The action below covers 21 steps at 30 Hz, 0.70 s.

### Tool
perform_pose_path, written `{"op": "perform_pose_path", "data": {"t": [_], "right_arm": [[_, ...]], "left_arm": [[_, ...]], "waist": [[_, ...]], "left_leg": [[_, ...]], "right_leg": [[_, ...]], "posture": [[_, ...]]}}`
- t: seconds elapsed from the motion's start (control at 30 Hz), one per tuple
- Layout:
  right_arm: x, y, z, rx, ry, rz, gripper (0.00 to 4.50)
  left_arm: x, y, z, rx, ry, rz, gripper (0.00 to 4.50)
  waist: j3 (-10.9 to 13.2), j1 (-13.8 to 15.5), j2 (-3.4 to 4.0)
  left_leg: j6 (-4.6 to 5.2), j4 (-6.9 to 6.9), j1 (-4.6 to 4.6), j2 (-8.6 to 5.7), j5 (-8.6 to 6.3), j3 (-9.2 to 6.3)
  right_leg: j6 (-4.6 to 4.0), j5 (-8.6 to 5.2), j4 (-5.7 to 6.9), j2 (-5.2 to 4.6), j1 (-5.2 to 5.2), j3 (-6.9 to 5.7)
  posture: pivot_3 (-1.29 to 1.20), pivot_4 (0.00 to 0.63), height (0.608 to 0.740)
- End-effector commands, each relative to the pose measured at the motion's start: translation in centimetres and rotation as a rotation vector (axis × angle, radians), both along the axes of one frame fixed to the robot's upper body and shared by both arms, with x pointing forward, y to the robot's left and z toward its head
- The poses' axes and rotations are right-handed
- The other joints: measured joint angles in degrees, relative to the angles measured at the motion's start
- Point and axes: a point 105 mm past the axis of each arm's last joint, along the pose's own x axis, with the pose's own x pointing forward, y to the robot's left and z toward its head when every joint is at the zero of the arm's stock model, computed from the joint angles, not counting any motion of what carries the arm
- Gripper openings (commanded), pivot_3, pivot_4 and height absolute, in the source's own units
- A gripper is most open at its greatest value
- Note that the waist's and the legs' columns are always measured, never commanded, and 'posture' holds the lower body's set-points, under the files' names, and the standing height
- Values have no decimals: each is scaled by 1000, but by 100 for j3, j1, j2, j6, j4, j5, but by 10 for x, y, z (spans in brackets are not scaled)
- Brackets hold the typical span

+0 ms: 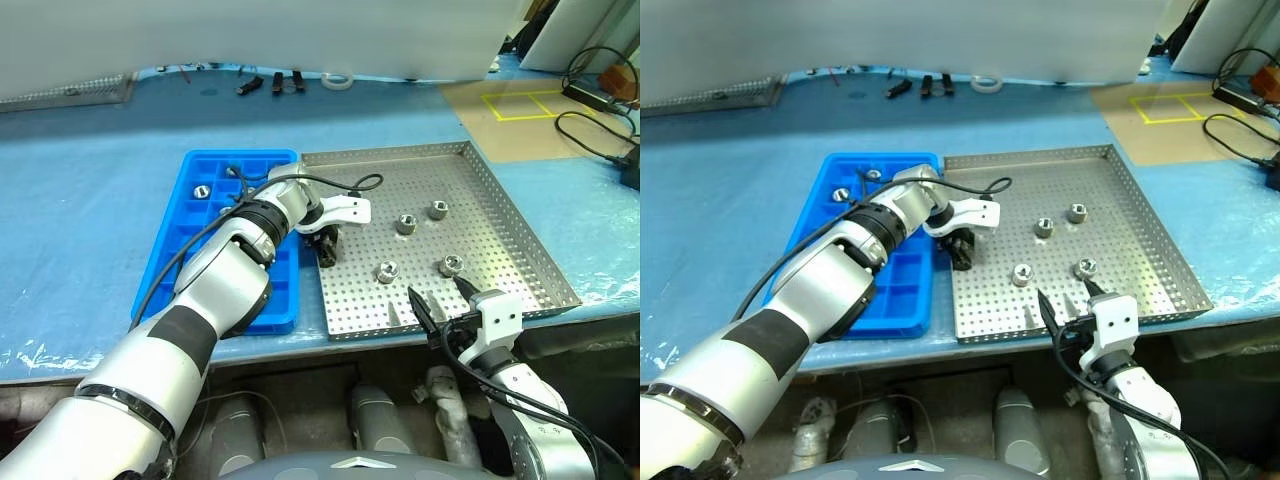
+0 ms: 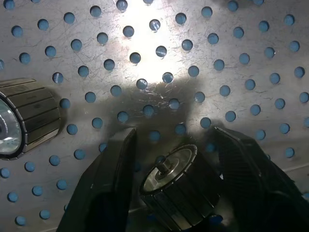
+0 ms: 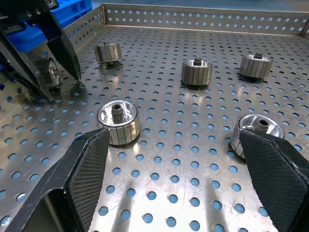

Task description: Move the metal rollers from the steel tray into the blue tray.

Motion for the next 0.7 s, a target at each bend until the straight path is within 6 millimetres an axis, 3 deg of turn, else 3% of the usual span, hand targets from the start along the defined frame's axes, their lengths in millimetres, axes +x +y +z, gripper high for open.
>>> {"op": "perform_pose_path", "data": {"t": [0.03,0.5,0.7], "right_arm": [[0,-1,8,-8,-45,-5,4500],[3,2,9,-2,-50,6,4500],[4,4,19,2,-80,40,4500]], "left_arm": [[1,21,-8,36,50,45,1798],[-8,6,23,-169,153,-7,1750],[-11,-12,63,-447,208,-31,1750]], "waist": [[0,-48,0],[2,-94,-1],[3,-40,0]], "left_leg": [[0,-1,-2,0,0,0],[4,-4,-14,-1,-8,0],[10,-2,-17,-11,-11,2]], "right_leg": [[0,0,0,0,-3,-1],[-2,0,-13,0,-10,-3],[-2,1,-14,-14,-7,-5]], "posture": [[-549,150,740],[-525,150,740],[-506,150,740]]}}
